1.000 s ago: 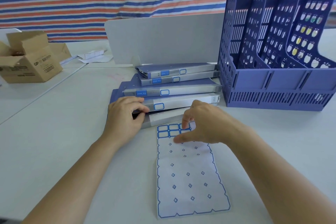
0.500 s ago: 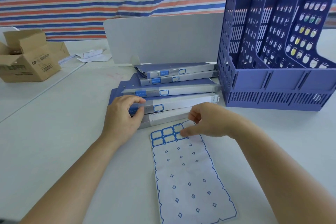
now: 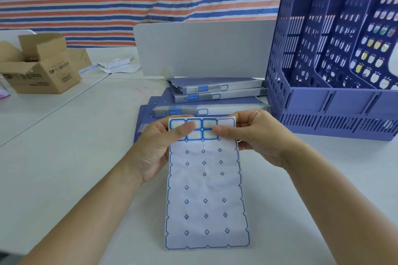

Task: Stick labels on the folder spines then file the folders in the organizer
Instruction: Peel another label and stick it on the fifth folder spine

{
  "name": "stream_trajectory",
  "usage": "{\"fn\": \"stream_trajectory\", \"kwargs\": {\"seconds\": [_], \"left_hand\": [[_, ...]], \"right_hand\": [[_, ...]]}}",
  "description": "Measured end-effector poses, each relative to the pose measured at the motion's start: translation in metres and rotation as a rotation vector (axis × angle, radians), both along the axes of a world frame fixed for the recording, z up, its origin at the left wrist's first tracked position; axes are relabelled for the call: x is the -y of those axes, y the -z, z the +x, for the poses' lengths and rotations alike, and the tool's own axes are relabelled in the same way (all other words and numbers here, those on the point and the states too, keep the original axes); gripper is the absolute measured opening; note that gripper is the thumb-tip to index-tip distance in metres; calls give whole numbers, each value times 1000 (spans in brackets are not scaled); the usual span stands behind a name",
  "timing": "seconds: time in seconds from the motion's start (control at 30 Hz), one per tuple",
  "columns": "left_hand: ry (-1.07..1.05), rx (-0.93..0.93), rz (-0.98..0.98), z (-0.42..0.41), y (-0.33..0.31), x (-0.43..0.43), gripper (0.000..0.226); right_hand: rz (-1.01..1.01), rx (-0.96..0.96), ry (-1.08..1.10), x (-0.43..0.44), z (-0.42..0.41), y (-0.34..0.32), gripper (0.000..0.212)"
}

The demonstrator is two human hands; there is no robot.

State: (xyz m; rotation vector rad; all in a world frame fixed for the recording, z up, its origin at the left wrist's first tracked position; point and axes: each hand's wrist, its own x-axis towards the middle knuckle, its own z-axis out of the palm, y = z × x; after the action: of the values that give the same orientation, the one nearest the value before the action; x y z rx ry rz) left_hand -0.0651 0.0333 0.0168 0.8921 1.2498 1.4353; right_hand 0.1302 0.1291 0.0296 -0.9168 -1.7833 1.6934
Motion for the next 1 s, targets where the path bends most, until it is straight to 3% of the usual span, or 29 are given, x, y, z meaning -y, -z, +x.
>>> {"fn": "stream_trajectory", "kwargs": {"seconds": [0.27,0.63,0.8,1.0], "left_hand": [[-48,69,1,1,2,-2,29],[-72,-57,74,7,1,1,20],[-49,39,50,8,-1,2,14],[-77,-53,85,7,1,1,20]], "right_hand": [[-34,-35,10,4,-4,1,27],[75,-44,56,12,-13,4,15],[97,-39,80,12,-15,7,10],[117,-27,81,13,-15,7,5]]}}
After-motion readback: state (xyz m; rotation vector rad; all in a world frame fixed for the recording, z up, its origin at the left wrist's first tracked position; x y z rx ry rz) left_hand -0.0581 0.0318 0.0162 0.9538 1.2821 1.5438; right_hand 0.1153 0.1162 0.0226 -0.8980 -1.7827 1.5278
